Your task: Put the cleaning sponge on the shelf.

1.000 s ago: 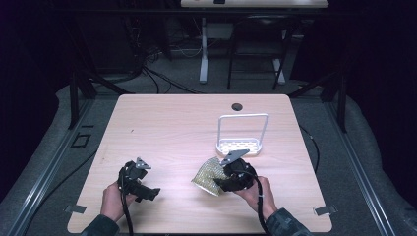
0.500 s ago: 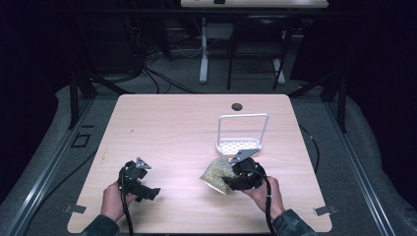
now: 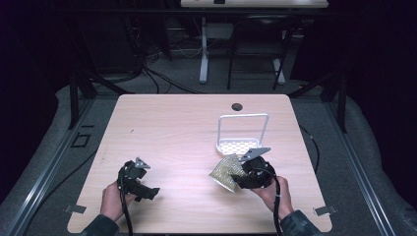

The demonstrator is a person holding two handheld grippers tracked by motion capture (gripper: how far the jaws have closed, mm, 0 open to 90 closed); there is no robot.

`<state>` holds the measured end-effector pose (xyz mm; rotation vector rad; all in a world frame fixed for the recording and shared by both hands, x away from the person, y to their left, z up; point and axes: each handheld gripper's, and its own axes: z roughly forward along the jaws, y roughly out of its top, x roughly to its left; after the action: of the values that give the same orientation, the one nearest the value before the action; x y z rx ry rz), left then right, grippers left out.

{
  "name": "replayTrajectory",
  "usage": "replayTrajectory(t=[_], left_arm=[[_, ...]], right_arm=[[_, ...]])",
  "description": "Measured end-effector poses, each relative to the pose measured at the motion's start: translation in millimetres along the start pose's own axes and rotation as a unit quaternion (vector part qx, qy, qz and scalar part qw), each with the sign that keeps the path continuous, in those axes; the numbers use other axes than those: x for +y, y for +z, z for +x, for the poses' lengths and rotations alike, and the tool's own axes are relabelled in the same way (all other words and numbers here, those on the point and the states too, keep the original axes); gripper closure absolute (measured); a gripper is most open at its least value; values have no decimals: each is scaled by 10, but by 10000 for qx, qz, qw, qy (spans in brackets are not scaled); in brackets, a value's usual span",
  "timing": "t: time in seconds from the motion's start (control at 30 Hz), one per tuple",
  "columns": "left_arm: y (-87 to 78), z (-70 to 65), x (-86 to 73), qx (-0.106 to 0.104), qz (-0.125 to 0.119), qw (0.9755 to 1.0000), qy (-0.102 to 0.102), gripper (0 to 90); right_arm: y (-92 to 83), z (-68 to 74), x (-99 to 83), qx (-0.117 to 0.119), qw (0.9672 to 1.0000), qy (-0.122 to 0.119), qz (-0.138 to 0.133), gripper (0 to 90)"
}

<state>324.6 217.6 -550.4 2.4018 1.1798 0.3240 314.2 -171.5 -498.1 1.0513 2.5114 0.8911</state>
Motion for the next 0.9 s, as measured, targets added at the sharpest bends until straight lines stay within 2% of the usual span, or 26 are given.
replayTrajectory(t=[0.43,0.53,0.9], left_arm=[[12,-15,7,8,17,10000,18,16],[9,-17,7,5,14,10000,19,17],[9,-17,11,3,18,10000,38,19]], right_arm=[[-60,-164,-64,-143,9997,191,-53,473],[-65,-182,-66,-200,9994,290,-25,475],[-87,-243,-67,-331,9987,380,-60,480]])
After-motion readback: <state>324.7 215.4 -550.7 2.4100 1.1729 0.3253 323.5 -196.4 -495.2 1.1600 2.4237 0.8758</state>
